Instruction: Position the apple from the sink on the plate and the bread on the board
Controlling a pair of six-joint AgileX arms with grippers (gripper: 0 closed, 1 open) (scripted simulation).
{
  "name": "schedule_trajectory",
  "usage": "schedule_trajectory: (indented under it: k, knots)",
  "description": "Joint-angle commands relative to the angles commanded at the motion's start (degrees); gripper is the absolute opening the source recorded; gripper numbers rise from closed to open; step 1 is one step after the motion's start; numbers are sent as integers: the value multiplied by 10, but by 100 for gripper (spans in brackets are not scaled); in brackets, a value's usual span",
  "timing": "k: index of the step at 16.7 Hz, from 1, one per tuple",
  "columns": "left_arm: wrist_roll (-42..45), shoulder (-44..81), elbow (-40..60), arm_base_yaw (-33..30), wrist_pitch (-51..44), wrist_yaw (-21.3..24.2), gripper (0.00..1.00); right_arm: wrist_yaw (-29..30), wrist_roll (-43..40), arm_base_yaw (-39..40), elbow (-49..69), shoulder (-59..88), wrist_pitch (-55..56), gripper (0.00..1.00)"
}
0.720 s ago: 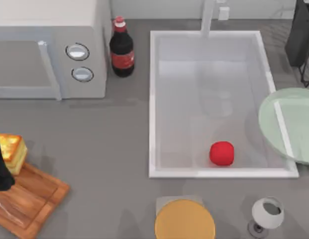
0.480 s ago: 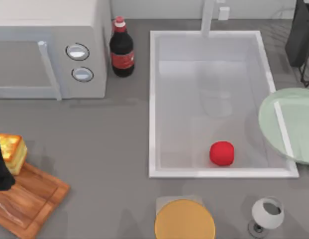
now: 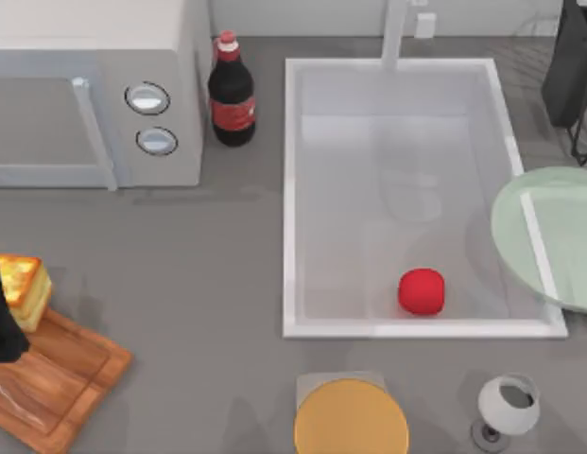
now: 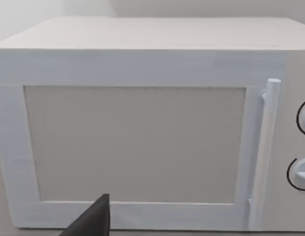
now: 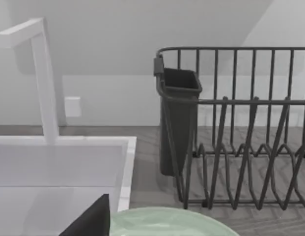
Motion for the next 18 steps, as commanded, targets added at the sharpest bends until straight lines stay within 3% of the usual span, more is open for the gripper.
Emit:
schedule_trajectory:
  k: [13, 18]
  knots:
    - [0, 0, 0, 0, 0, 0, 100, 0, 2, 2, 6, 6, -4, 100]
    - [0, 0, 0, 0, 0, 0, 100, 0, 36, 34, 115, 126, -77, 100]
